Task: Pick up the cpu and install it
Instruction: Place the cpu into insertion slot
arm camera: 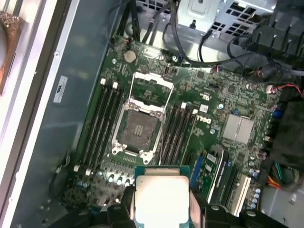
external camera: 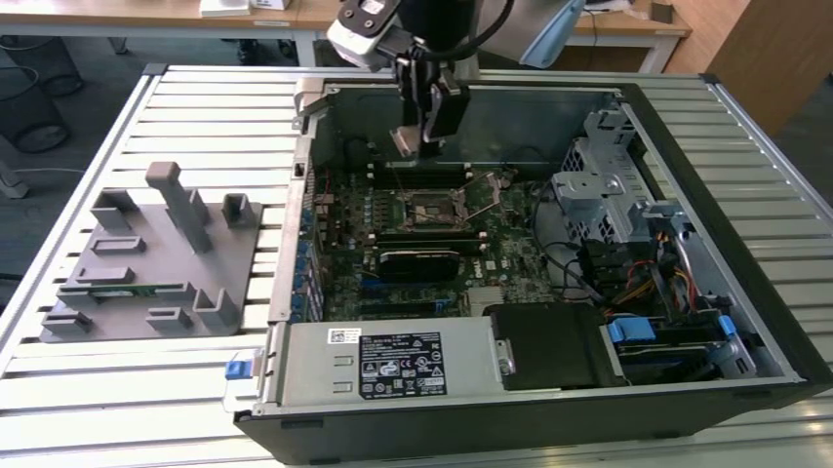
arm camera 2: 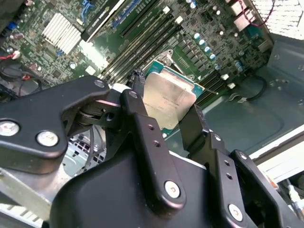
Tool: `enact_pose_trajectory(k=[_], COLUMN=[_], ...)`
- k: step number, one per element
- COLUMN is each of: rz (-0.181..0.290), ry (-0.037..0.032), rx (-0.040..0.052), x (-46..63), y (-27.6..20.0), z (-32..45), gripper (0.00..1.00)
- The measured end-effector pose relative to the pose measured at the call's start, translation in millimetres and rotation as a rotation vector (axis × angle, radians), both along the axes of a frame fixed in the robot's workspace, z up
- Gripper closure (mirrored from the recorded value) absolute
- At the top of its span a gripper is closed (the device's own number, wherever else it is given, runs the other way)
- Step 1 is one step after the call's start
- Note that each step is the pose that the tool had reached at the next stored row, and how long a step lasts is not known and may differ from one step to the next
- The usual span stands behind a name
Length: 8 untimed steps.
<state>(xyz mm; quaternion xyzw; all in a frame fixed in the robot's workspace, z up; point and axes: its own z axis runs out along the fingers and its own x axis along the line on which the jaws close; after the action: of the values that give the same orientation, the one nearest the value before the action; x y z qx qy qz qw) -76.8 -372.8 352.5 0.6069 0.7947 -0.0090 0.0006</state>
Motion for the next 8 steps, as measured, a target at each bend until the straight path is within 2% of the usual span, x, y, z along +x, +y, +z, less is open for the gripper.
enact_pose_trajectory(k=[8], rz=[-0.096], ry=[0.0002], rx=[-0.0002], x=[0.4], y=[0.0], z=[-5.3], gripper=[0.46])
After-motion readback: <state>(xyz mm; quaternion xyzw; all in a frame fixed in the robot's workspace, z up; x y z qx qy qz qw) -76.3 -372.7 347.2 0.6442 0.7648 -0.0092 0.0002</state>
